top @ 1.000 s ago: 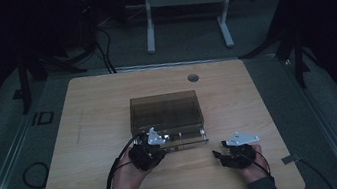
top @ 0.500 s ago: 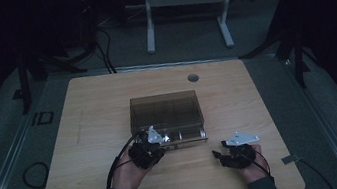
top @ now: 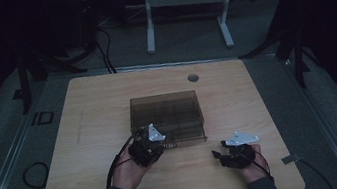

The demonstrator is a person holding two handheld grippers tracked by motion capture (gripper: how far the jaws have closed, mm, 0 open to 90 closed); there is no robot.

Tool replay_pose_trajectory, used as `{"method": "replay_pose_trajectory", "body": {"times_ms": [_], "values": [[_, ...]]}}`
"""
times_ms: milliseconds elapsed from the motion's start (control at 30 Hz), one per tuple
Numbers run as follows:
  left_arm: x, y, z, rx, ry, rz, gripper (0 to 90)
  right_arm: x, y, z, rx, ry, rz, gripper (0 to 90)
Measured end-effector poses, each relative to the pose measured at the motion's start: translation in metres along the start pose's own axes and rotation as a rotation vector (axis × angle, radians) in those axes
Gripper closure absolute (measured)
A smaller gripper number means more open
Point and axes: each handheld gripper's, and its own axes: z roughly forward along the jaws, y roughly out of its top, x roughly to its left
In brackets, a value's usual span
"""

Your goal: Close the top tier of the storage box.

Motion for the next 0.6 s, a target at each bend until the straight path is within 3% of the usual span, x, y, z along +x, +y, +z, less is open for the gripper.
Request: {"method": "replay_pose_trajectory", "body": {"times_ms": [600], "values": [[0.0040, 0.0022, 0.0016, -0.001, 0.027, -0.012, 90.0, 0.0000, 0.0000, 0.0000, 0.000, 0.000, 0.000, 45.0]]}}
